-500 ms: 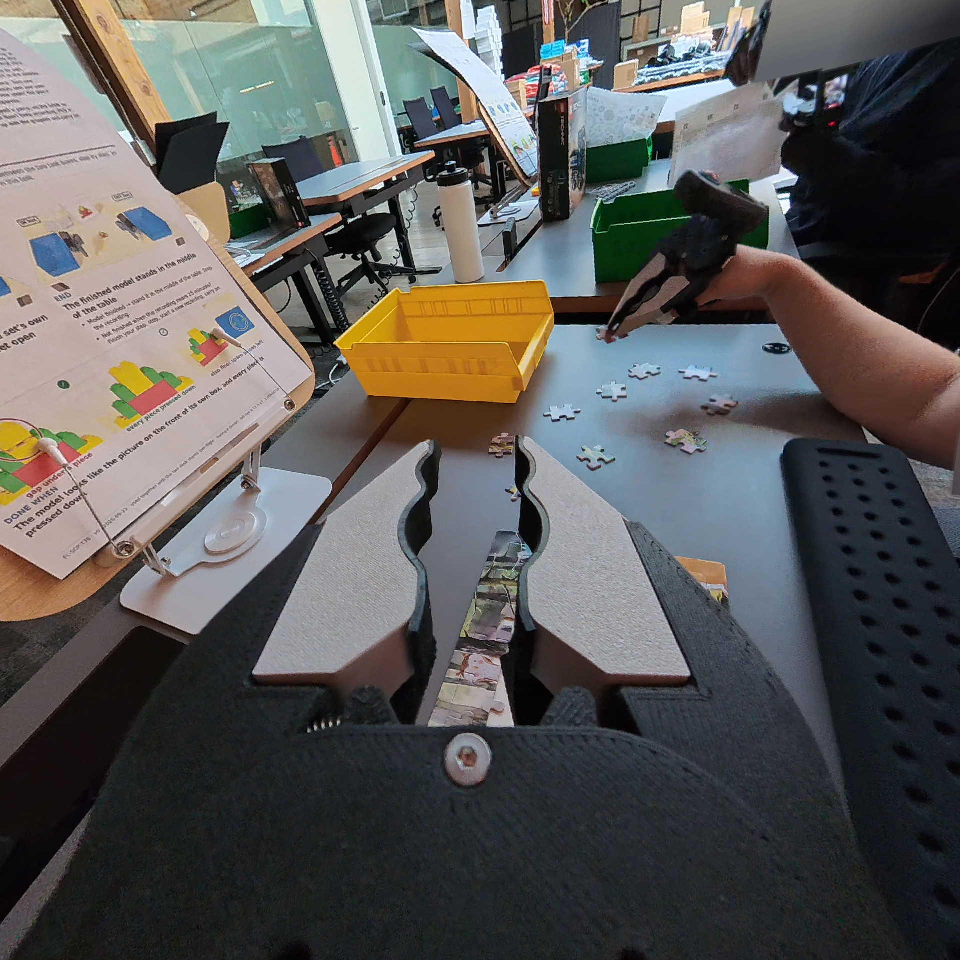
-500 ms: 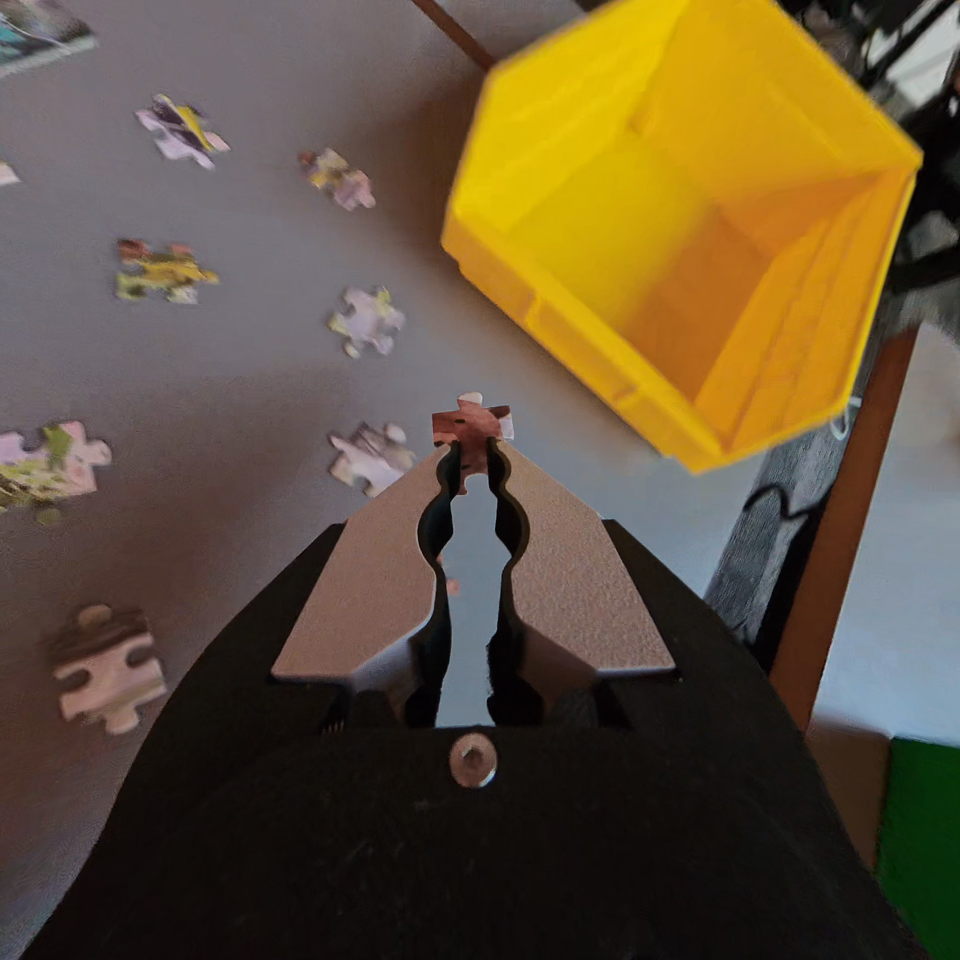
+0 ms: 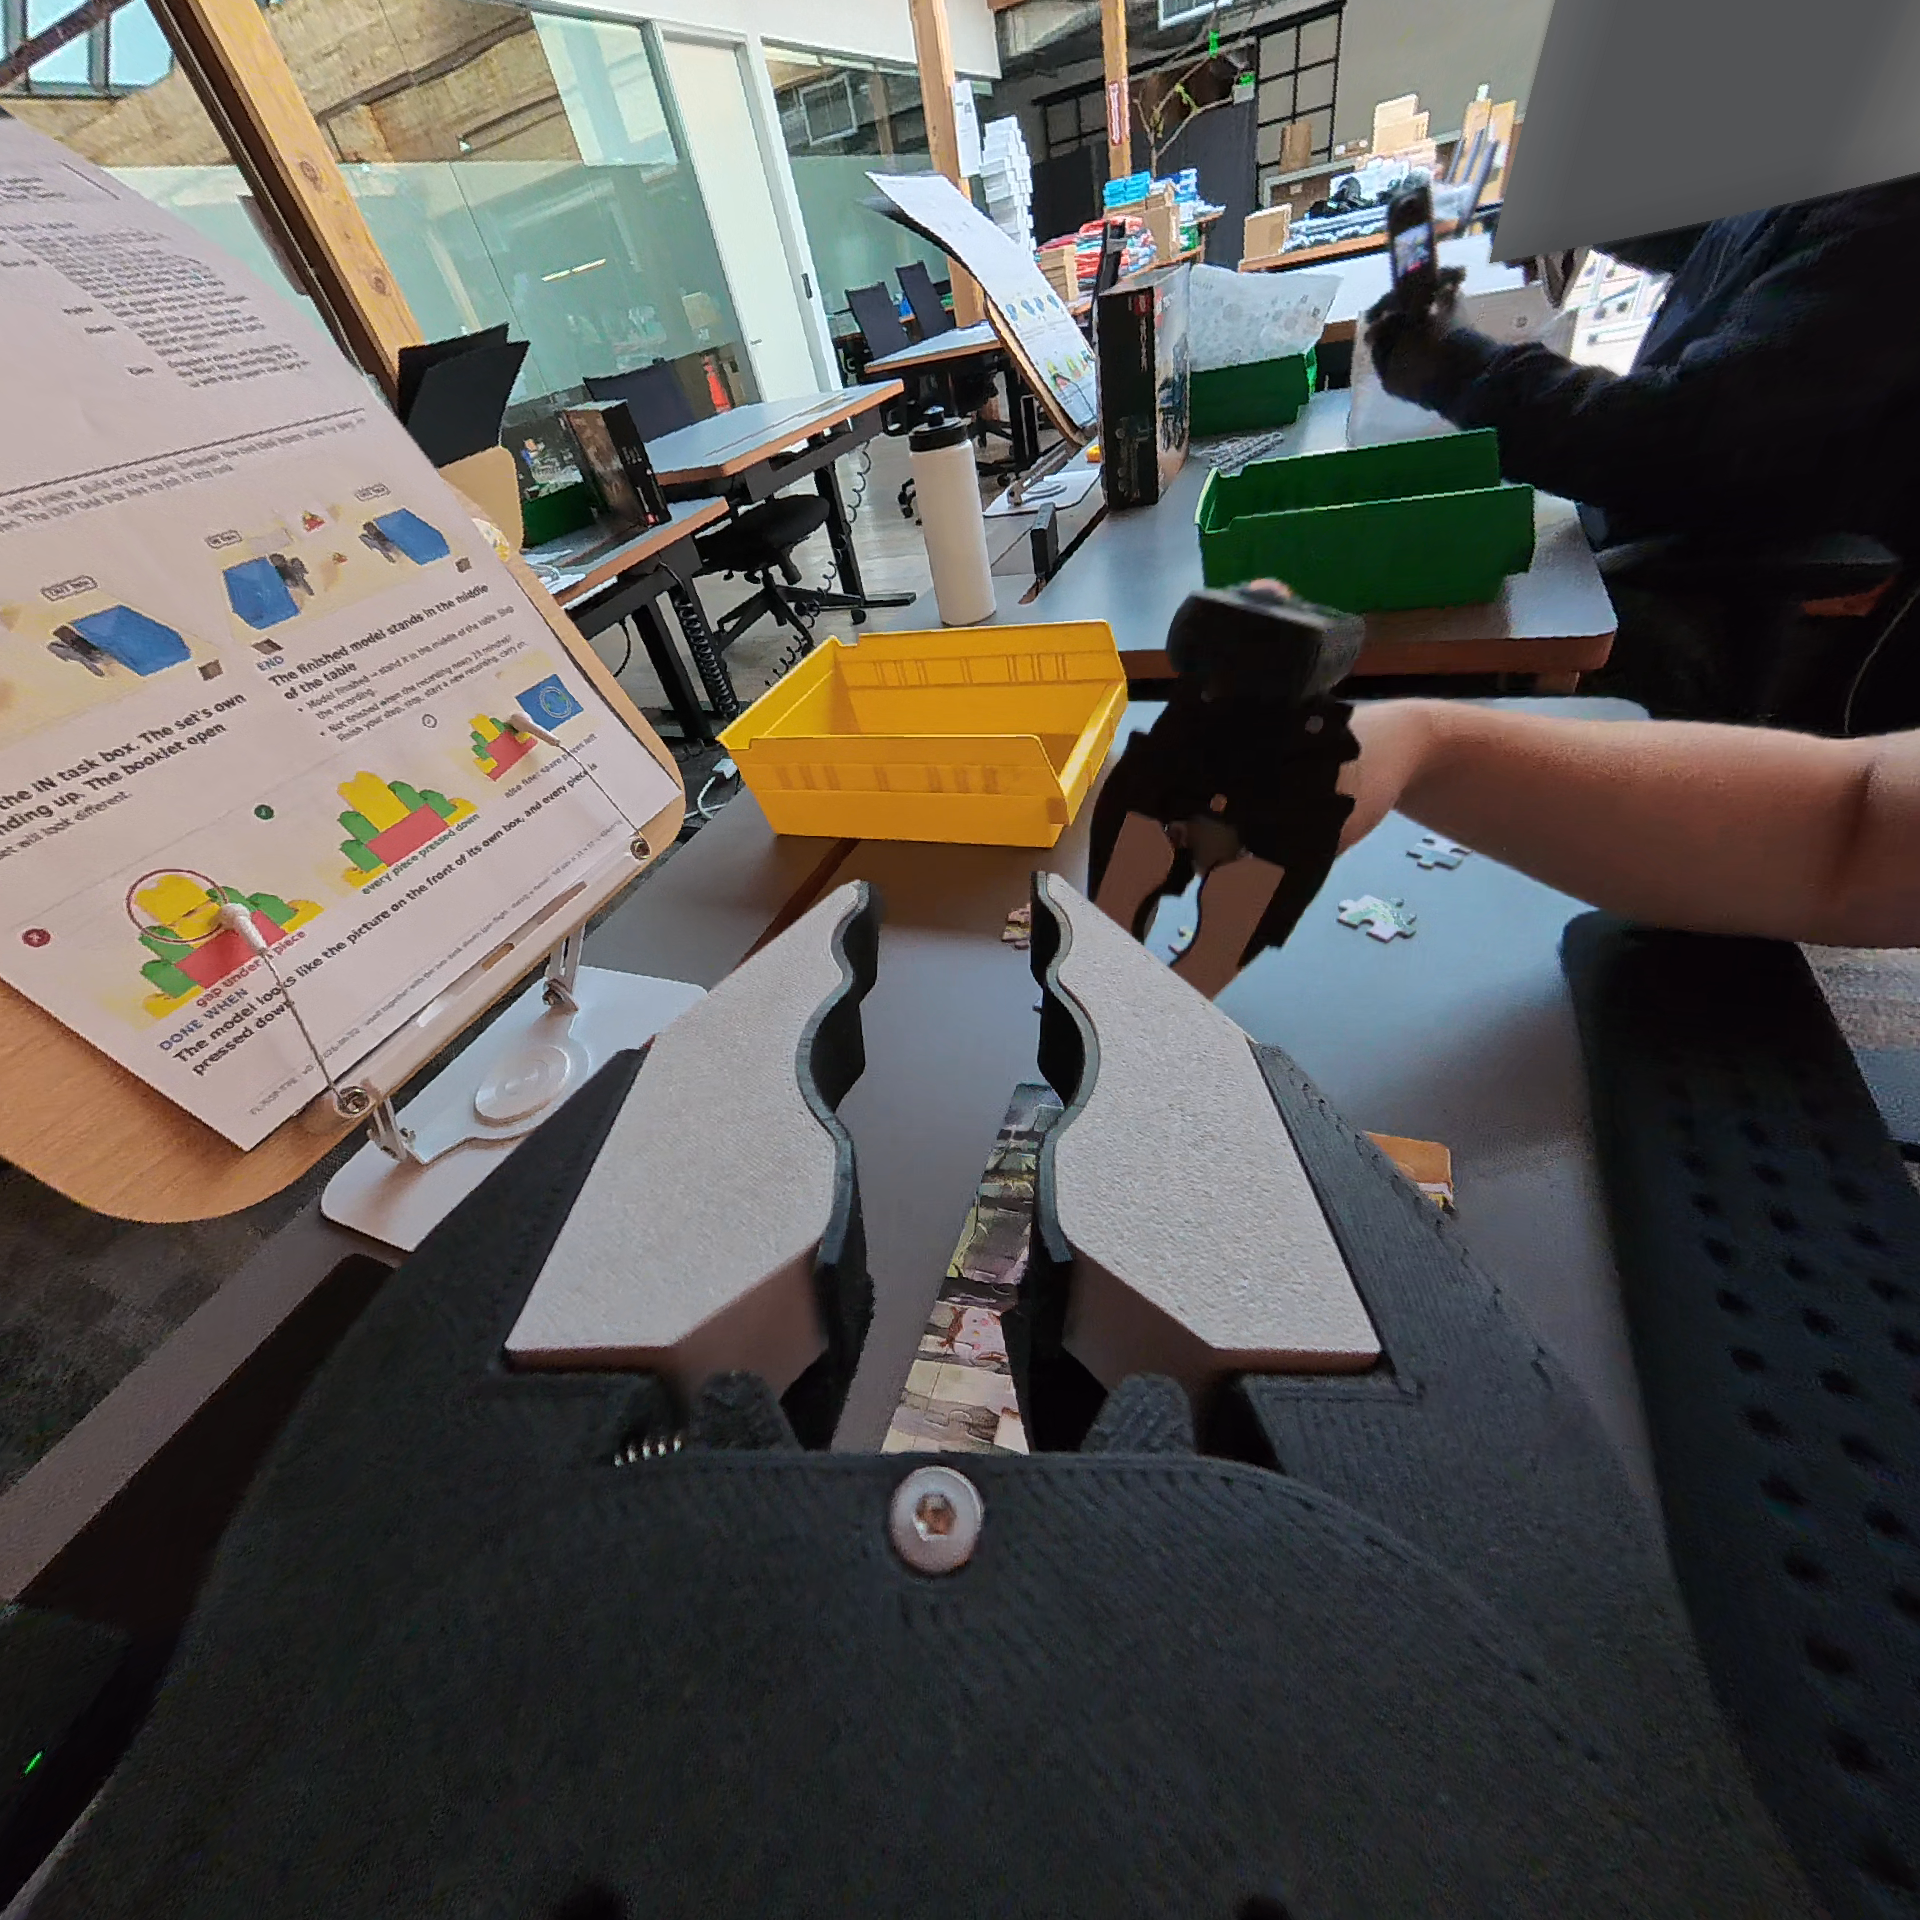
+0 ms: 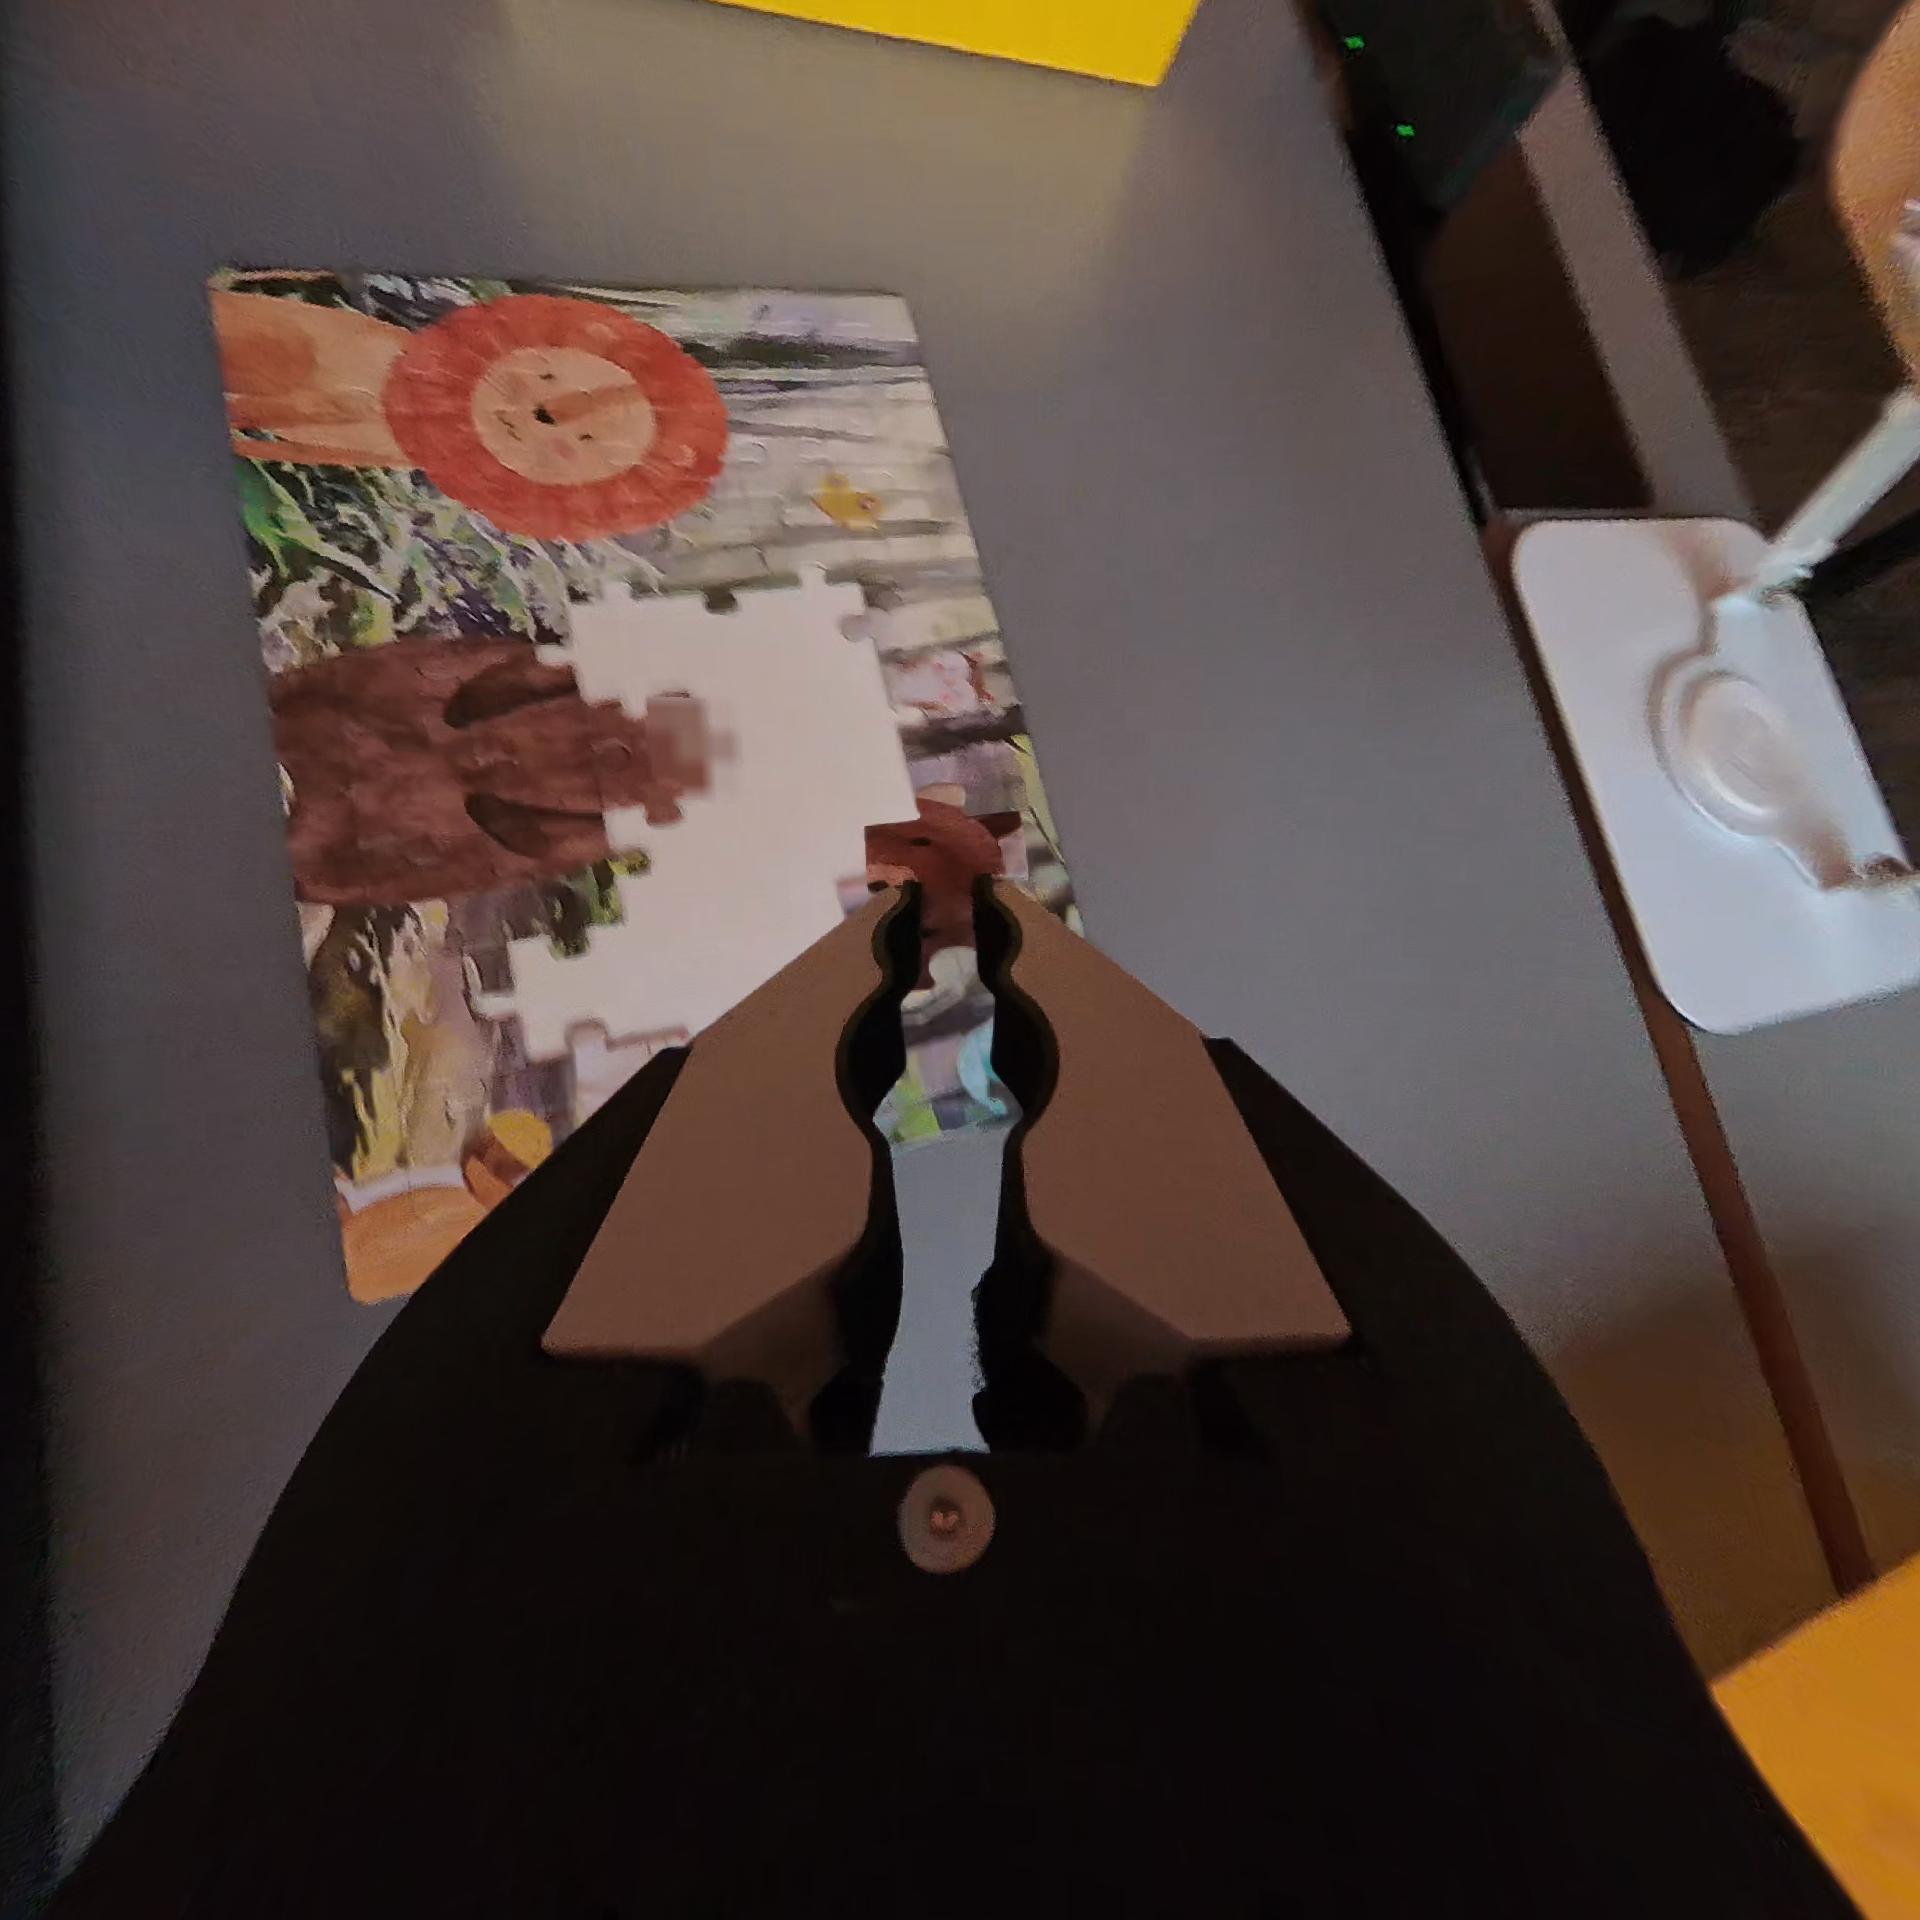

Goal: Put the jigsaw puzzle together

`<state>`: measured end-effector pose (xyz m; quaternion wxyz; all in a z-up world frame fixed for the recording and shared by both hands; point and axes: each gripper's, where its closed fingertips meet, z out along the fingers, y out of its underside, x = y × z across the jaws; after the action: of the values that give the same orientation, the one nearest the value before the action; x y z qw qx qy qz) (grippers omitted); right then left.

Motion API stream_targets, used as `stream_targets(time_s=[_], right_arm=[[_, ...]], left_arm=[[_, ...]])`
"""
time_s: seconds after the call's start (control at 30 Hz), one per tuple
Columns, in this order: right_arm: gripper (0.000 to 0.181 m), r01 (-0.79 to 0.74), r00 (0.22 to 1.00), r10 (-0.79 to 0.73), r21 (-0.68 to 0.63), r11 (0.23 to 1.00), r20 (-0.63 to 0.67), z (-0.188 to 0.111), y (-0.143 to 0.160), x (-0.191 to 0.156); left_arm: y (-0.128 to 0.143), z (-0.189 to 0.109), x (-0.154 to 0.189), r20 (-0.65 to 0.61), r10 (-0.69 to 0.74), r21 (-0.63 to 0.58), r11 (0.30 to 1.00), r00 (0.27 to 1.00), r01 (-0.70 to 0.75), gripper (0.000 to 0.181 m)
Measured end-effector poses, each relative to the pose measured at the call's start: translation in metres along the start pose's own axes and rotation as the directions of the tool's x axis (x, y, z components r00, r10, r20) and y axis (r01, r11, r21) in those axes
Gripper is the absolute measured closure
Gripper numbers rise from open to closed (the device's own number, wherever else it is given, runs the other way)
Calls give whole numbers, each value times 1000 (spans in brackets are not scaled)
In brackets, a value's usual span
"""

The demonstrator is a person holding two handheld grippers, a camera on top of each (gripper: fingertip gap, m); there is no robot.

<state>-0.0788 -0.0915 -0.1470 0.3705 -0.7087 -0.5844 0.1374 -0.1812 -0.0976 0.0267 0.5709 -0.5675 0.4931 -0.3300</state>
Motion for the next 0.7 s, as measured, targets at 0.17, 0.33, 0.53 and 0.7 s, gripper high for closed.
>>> stream_targets(time_s=[0.17,0.33,0.53,0.7], right_arm=[[173,58,986,-47,-66,996,163,61,-27,-37],[173,127,975,-87,-194,973,202,89,-16,-49],[173,79,973,-35,-185,980,228,102,-5,-55],[173,69,970,-21,-188,980,243,105,-3,-58]], left_arm=[[-6,-11,-2,3,-14,30,999,1000,14,154],[-10,-18,-2,10,-3,37,999,1000,3,154],[-5,-18,-1,-9,-15,16,1000,1000,15,154],[2,-15,-1,-17,-15,-19,1000,1000,15,154]])
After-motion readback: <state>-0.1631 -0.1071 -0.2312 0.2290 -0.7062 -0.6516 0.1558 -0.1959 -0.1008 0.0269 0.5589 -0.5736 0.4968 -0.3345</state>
